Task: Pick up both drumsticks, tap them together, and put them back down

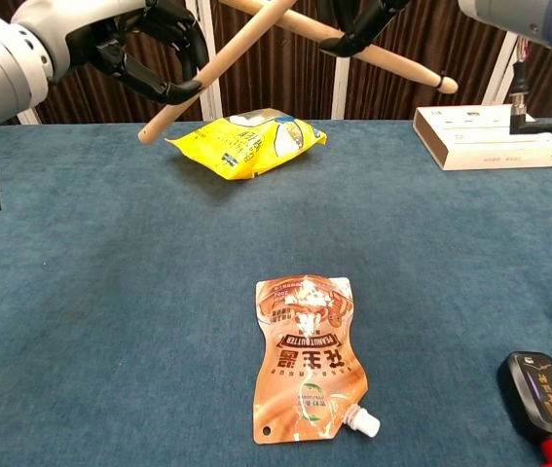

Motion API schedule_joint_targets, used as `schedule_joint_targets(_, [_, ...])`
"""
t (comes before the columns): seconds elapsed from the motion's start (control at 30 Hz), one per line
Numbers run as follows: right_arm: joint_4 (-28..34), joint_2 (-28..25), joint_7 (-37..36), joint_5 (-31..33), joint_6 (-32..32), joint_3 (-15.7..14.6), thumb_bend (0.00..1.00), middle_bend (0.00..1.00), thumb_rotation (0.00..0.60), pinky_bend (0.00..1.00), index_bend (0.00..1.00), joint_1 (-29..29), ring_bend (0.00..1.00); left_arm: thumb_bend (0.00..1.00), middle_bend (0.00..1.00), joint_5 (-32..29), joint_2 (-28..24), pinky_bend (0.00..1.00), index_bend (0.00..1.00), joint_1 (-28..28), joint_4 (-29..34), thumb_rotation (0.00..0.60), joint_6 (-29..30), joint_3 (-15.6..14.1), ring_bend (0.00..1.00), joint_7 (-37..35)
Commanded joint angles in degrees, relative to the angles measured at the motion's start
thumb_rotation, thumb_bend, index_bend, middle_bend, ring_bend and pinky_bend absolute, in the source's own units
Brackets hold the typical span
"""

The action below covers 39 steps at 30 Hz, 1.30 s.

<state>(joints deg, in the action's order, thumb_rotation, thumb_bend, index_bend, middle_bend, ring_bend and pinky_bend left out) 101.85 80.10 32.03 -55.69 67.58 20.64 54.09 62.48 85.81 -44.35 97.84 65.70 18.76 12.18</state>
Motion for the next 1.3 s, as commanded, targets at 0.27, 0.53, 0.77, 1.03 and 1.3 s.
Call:
schedule_joint_targets(0.27, [0.4,-0.1,0.0,0.5,0.0,0.1,0.46,0.63,0.600,0.00,0.71,0.1,0.41,0.58,0.67,-0.5,1.1,0.00,0.70,-0.5,-0.9,0.600,-0.3,-0.2,0.11,0.4])
schedule_joint_targets(0.53, [1.1,-0.3,-0.5,0.5,0.2,0.5,0.47,0.63,0.600,0.00,0.71,0.1,0.41,0.58,0.67,-0.5,1.4,0.00,0.70,-0.6,-1.5,0.600,-0.5,-0.3,0.11,0.3])
schedule_joint_targets(0.77, [1.6,-0.4,-0.7,0.3,0.1,0.3,0.47,0.64,0.600,0.00,0.71,0.1,0.41,0.58,0.67,-0.3,2.1,0.00,0.70,-1.0,-2.1,0.600,-0.4,-0.4,0.11,0.7])
schedule_joint_targets(1.03, [1.7,-0.4,-0.6,0.4,0.0,0.1,0.47,0.64,0.600,0.00,0.71,0.2,0.41,0.58,0.68,-0.2,2.8,0.00,0.70,-1.2,-2.1,0.600,-0.3,-0.3,0.11,0.7])
schedule_joint_targets(1.3, [1.8,-0.5,-0.7,0.2,0.0,-0.2,0.47,0.64,0.600,0.00,0.71,0.1,0.41,0.58,0.68,-0.5,2.8,0.00,0.70,-1.3,-2.0,0.600,-0.3,-0.3,0.11,1.2])
